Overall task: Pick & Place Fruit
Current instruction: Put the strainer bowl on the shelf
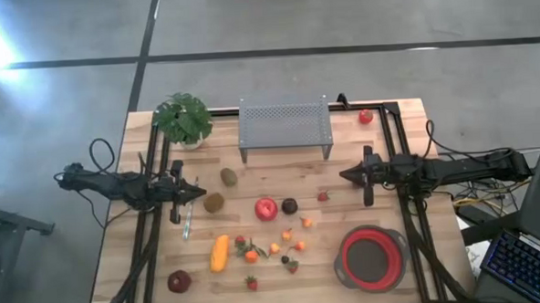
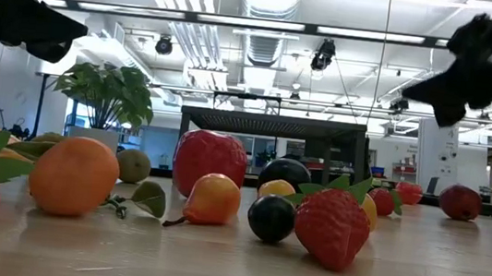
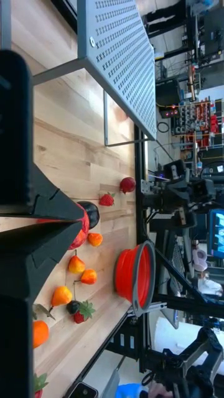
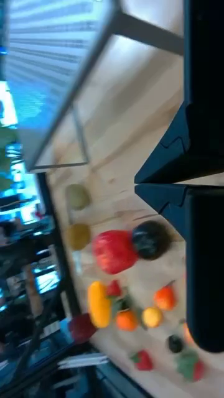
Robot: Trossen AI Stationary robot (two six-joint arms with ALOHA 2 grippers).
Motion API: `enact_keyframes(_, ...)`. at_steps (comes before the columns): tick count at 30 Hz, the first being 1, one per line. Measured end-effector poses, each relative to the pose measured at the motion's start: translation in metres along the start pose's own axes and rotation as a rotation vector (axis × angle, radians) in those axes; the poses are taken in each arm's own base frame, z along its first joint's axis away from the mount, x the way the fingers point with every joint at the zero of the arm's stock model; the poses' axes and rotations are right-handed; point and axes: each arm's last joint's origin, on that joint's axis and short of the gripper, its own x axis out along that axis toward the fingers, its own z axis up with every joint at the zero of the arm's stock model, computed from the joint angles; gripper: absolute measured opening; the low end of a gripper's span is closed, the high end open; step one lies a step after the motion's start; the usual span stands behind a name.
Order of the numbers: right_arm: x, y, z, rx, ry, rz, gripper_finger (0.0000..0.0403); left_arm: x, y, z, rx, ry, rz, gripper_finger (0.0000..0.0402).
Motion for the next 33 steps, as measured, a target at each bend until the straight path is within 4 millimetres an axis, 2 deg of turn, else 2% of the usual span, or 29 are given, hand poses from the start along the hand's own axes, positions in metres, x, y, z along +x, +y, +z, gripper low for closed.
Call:
enact_keyframes(4,-0.002,0.003,0.012,-0.031,-0.033,0.009,0.0008,0.0,0.0,0.0,0.0,0.0,0.0,0.0021)
enact_keyframes(10,-0.001,0.006,0.02,-0.04,-0.021,0.049,0.0009,0.0,0.0,0.0,0.0,0.0,0.0,0.0021)
enact_keyframes(15,0.002,0.015,0.047,-0.078,0.036,0.082,0.0009,0.0,0.0,0.0,0.0,0.0,0.0,0.0021)
enact_keyframes(22,0.021,0.029,0.086,-0.139,0.308,0.031,0.0009,0.0,0.0,0.0,0.0,0.0,0.0,0.0021)
enact_keyframes(29,0.038,0.055,0.092,-0.141,0.694,0.011,0.0009,0.0,0.0,0.0,0.0,0.0,0.0,0.0021)
enact_keyframes(33,0.04,0.081,0.099,-0.166,0.801,-0.002,0.0009,0.0,0.0,0.0,0.0,0.0,0.0,0.0021)
